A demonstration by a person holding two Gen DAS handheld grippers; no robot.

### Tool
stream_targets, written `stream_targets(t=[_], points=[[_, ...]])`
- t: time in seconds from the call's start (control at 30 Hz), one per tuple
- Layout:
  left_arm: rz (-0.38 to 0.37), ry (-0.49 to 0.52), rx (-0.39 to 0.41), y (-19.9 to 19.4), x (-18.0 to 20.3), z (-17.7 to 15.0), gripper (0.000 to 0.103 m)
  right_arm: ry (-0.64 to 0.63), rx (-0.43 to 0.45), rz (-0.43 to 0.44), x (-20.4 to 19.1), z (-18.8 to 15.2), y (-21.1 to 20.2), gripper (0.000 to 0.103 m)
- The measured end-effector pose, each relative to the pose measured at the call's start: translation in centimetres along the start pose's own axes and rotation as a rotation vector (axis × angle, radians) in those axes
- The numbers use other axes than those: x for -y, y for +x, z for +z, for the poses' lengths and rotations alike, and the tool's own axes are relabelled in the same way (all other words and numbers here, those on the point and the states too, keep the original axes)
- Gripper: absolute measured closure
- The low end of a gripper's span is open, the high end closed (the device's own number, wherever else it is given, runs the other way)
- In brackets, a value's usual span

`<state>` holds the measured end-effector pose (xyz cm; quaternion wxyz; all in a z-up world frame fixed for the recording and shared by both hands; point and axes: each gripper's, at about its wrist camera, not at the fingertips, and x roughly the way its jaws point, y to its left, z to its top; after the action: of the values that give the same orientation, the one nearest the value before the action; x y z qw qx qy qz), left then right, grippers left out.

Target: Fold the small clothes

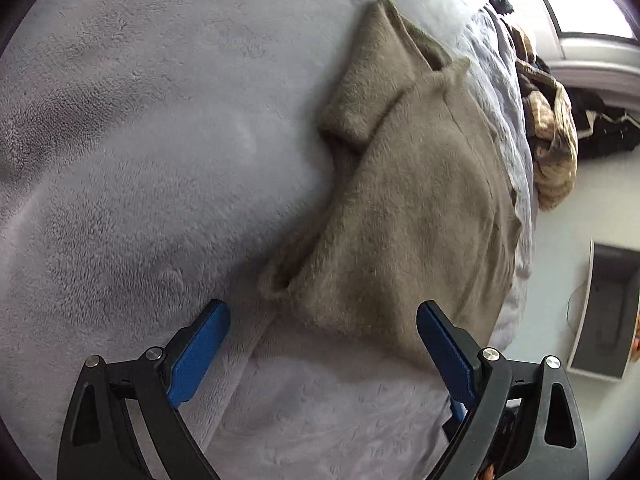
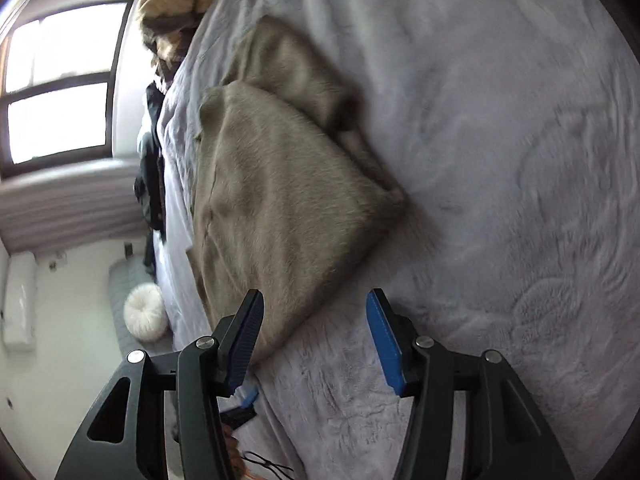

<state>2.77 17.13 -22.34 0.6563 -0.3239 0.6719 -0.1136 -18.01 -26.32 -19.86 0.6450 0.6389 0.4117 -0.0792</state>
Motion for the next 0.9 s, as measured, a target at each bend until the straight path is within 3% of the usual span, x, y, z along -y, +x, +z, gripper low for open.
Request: stream_targets(t=[0.13, 0.2, 0.23, 0.27, 0.3, 0.37, 0.43, 0.53, 0.73, 0.9], points=[[-0.026, -0.042, 0.057, 0.5, 0.3, 0.6, 0.008, 0.137, 0.095, 0.095, 2.3, 1.1, 0.5, 0.045], [-0.039, -0.036, 0.084, 0.2, 0.4, 0.6, 0.033, 0.18, 0.118, 0.131, 2.9, 1.7, 0.8, 0.047], [-0.016, -0.013, 0.087, 0.1, 0.5, 0.8, 0.059, 0.199, 0.121, 0.154, 3.1, 2.0, 1.1, 0.065], [0.002, 0.005, 0.083, 0.2, 0.5, 0.9, 0.079, 0.199, 0.114, 0.152, 2.9, 2.2, 1.3, 0.095], [-0.019, 0.021, 0.071, 0.0, 0.6, 1.0, 0.082, 0.186, 0.099, 0.141, 2.5, 2.4, 1.5, 0.095], [-0.033, 0.067, 0.078, -1.0, 1.1, 0.9, 0.082, 0.083, 0.083, 0.1, 0.0, 2.6, 1.3, 0.095], [0.012, 0.176, 0.097, -2.2, 2.4, 0.5, 0.082, -0.04, 0.07, 0.082, -2.9, 2.9, 0.3, 0.095], [0.089, 0.261, 0.07, -1.6, 2.7, 0.3, 0.082, -0.155, 0.049, 0.01, -5.2, 3.4, -0.4, 0.095], [0.183, 0.351, 0.044, 0.0, 2.1, 0.4, 0.082, -0.173, -0.02, -0.196, -1.6, 4.5, 2.7, 0.095], [0.239, 0.419, 0.035, -1.2, 2.6, 0.0, 0.082, -0.1, -0.021, -0.172, -0.7, 4.3, 1.9, 0.09]])
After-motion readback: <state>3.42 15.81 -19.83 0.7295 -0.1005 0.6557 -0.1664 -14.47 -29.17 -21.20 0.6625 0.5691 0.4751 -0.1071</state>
